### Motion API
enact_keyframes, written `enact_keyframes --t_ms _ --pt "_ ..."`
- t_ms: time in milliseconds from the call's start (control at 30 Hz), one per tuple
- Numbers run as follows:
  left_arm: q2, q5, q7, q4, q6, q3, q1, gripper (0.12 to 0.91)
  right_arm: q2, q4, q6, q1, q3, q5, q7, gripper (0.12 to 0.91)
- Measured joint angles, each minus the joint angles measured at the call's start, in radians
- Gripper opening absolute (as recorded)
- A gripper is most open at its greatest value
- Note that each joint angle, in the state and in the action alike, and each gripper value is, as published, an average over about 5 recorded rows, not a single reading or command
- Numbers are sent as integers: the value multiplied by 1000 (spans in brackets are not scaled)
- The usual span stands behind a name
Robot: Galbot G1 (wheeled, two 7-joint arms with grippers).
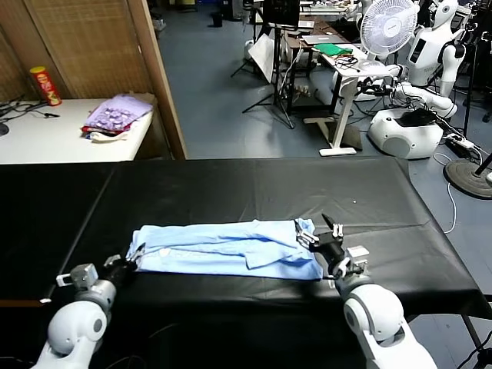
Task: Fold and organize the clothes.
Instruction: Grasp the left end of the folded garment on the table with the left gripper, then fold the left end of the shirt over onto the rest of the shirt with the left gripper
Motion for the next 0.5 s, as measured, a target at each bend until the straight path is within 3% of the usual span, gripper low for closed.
enact_keyframes --t_ms 133,200,333,500 --pt "-10 5 2 -14 8 5 5 193 5 6 1 -8 5 -6 -1 798" --pt "-14 14 4 -23 12 7 6 149 7 10 1 -10 8 -10 -2 798" --pt "-12 93 23 -30 -2 9 6 158 9 20 -2 -13 15 -12 0 798" --pt "35 326 42 -14 -43 -21 25 153 10 34 -8 -18 27 -11 4 798"
